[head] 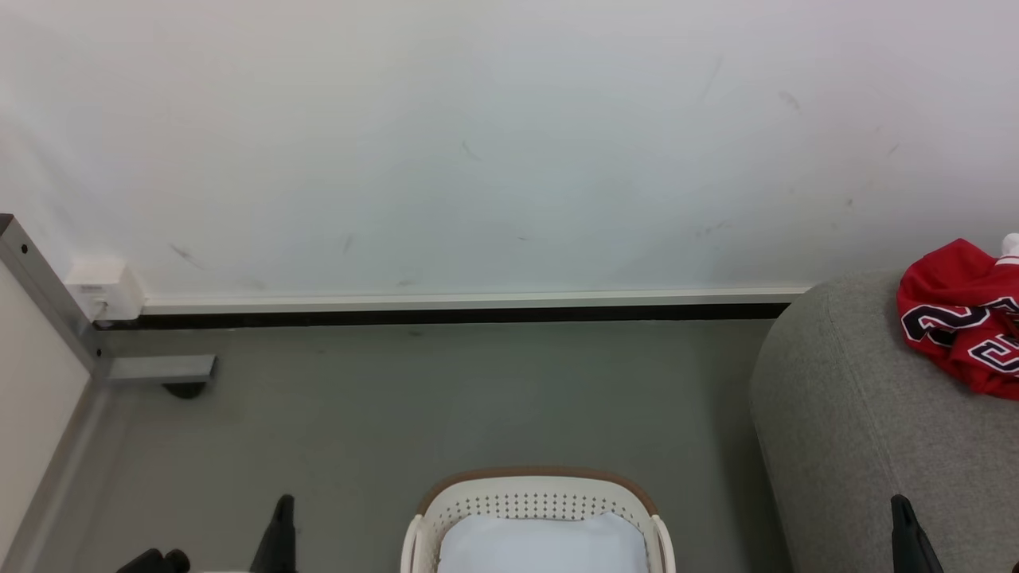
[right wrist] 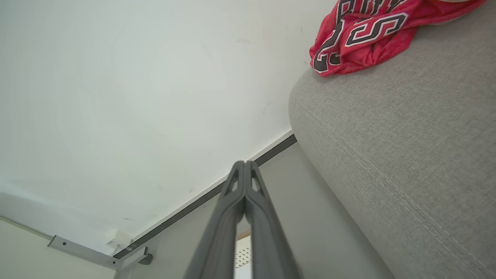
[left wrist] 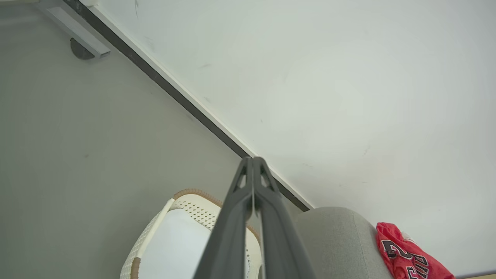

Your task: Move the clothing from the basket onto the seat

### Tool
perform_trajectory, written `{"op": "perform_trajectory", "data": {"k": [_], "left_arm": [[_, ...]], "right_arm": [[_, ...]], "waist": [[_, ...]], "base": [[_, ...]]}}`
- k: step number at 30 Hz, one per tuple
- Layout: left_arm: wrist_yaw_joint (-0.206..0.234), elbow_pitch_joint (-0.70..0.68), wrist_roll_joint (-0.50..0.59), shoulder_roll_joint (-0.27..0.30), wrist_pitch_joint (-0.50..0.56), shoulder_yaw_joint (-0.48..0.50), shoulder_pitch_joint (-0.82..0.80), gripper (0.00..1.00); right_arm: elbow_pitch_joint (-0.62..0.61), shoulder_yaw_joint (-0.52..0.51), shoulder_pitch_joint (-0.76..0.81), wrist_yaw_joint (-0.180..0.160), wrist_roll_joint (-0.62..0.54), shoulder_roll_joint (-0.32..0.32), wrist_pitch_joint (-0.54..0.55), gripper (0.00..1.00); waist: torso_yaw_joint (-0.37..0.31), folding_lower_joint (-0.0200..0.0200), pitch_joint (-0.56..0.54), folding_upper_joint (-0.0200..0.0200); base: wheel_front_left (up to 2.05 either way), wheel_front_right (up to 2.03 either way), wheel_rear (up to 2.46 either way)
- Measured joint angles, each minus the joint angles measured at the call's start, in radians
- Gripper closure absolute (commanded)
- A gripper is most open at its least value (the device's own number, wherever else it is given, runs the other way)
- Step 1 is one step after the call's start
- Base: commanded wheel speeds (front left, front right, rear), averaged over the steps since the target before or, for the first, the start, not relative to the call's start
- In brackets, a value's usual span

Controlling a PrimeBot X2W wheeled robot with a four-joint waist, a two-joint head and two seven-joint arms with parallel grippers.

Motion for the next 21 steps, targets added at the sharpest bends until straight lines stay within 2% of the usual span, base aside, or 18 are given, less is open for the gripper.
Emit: {"op": "perform_trajectory", "data": {"k": [21], "left_arm": [[-0.018,-0.026,-0.25,0.0,0.065,0.036,-0.021,1.0]], "right_arm": [[-0.013,-0.013,-0.039,0.0,0.269,-0.001,0.065,1.0]], "waist": [[-0.001,0.0,0.01,0.0]], "base": [[0.0,0.0,0.0]]}}
